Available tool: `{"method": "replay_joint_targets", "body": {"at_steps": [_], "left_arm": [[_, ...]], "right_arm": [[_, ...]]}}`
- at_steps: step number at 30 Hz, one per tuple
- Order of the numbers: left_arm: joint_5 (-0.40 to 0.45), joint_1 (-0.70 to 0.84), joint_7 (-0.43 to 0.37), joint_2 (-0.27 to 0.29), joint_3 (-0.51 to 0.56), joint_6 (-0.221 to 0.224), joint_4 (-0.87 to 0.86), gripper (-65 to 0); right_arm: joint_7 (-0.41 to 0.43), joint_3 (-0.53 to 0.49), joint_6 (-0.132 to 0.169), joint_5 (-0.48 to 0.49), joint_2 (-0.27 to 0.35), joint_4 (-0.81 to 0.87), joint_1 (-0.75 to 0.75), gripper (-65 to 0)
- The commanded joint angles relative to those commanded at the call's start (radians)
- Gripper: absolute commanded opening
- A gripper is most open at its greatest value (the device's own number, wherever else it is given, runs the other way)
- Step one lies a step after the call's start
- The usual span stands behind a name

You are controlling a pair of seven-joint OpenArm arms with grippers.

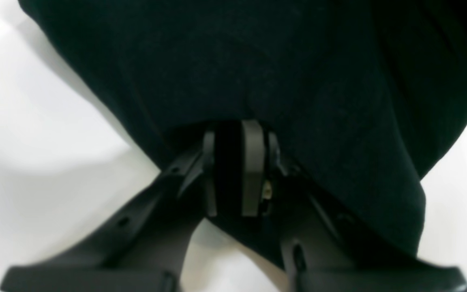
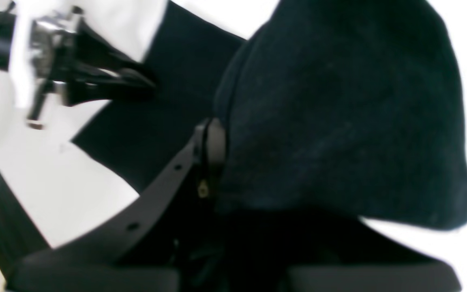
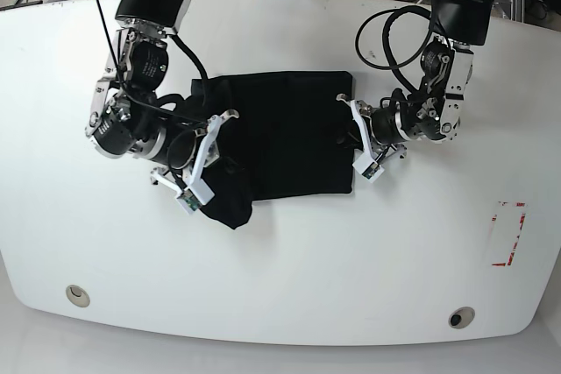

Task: Layout the t-shirt on the table in an organized manner, then fold the t-shirt properly
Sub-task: 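Fold the held end with the right gripper over toward the left gripper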

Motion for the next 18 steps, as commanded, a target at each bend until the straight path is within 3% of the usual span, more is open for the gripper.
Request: {"method": "replay_joint_targets", "body": {"at_steps": [7,14,16,18], "left_arm": [[-0.002,0.002,0.0,0.0,-0.002,0.0,0.003,-58.2],[-0.002,0.002,0.0,0.002,-0.002,0.0,0.005,-58.2],[-0.003,0.002,0.0,0.002,-0.002,0.0,0.005,-58.2],[-0.003,0.002,0.0,0.002,-0.002,0.0,0.005,-58.2]], "right_arm": [[0.0,-0.06,0.0,-0.011,-0.063,-0.006,0.006,-65.0],[0.016,-0.141,0.0,-0.011,-0.066,-0.008,-0.002,-64.7],[0.021,-0.158,0.0,-0.011,-0.064,-0.025,-0.002,-61.8],[0.021,-0.167,0.0,-0.011,-0.064,-0.057,0.0,-53.0]]}}
